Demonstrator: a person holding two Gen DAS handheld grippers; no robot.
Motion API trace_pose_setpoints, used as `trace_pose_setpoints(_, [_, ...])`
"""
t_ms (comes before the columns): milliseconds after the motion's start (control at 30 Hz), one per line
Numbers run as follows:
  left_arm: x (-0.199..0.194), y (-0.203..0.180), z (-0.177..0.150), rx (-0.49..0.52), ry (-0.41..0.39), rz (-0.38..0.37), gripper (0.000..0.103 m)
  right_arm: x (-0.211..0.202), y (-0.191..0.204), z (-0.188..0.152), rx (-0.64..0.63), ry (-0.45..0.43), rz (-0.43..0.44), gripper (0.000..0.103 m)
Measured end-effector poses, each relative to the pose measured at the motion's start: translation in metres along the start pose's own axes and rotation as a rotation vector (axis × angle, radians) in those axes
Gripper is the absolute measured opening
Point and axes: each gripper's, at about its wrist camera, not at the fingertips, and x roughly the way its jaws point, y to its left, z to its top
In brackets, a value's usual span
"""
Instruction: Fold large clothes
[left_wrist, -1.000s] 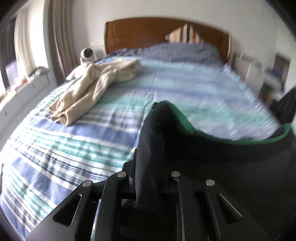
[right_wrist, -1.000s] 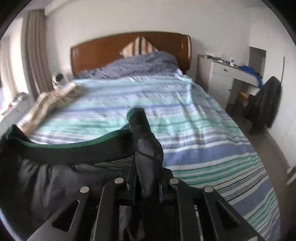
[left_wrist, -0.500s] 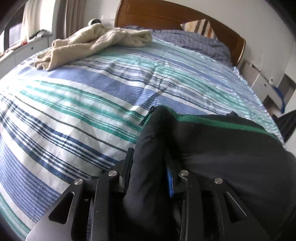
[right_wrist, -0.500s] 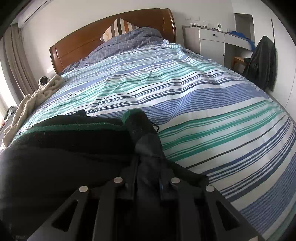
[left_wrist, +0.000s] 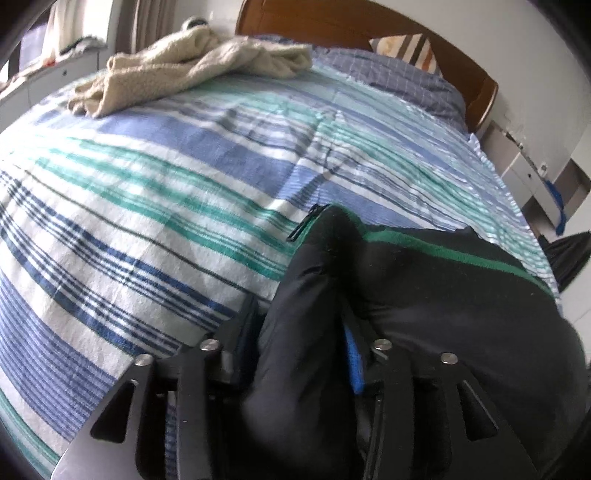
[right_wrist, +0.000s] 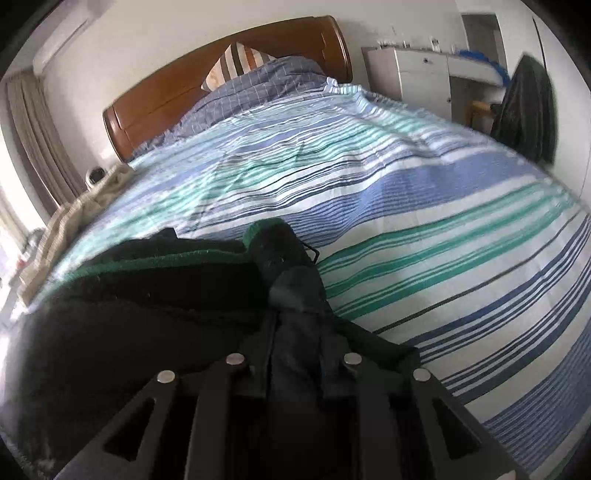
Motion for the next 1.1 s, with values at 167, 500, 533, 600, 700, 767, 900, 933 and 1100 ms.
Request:
trace_pose_setpoints(167, [-0.053, 0.0, 0.016, -0.013, 0.049, 0.024, 0.055, -0.009, -0.019, 0.02, 0.076, 0.129, 0.124, 0.037])
trace_pose_setpoints(500, [-0.13, -0.136, -0.002, 0.283, -0.013, -0.221, 0.081, -0.101, 0.025, 0.044, -0.077, -0.004, 0.261, 0.056])
trace_pose_setpoints(533, [-0.12, -0.152, -0.006, 0.292, -0.006, -0.231, 0.081, -0.1, 0.031, 0.044, -0.082, -0.005, 0.258, 0.054])
trace_pose_setpoints(600, [-0.097, -0.173, -0.011, 0.288, 0.027, -0.249, 0.081, -0.092, 0.042, 0.04, -0.101, -0.005, 0.224, 0.051])
trace_pose_setpoints(700, [-0.042, -0.186, -0.02, 0.269, 0.106, -0.19, 0.081, -0.062, 0.041, 0.028, -0.098, 0.052, 0.181, 0.042])
trace_pose_setpoints(767, [-0.015, -0.18, -0.029, 0.252, 0.146, -0.156, 0.083, -0.037, 0.031, 0.009, -0.123, 0.101, 0.131, 0.04])
trace_pose_setpoints(900, [-0.002, -0.182, -0.041, 0.289, 0.103, -0.145, 0.086, -0.028, 0.008, -0.01, -0.045, 0.043, 0.22, 0.038])
trace_pose_setpoints(933, [0.0, -0.184, -0.044, 0.306, 0.092, -0.135, 0.086, -0.027, 0.009, -0.011, -0.052, 0.039, 0.221, 0.038])
trace_pose_setpoints(1100, [0.007, -0.175, -0.052, 0.29, 0.047, -0.166, 0.086, -0.023, 0.004, -0.015, -0.043, 0.02, 0.243, 0.038])
